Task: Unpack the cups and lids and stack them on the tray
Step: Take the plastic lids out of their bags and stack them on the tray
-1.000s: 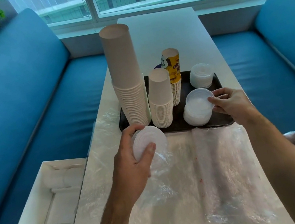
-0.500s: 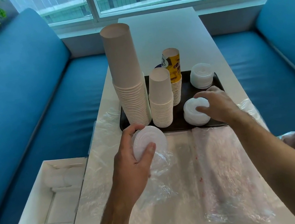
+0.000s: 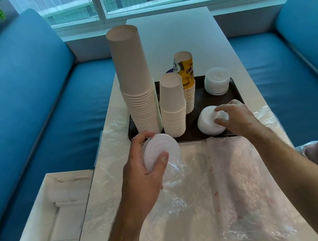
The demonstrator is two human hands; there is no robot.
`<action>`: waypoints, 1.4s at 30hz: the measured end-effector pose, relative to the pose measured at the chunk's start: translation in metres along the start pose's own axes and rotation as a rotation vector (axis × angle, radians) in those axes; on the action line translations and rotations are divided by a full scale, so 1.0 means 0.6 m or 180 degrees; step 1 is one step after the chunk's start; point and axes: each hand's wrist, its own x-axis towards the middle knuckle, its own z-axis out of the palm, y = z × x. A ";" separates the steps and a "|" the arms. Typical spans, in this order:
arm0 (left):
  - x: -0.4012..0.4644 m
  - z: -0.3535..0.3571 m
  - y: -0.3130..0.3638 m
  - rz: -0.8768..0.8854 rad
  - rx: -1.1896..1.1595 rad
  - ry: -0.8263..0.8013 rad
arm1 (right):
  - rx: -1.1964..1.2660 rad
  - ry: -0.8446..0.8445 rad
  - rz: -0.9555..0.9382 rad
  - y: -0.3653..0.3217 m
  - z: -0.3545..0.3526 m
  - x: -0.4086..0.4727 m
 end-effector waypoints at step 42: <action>0.015 0.014 -0.014 -0.0393 -0.0365 -0.0273 | 0.3399 -0.1296 -0.0464 -0.104 -0.087 -0.098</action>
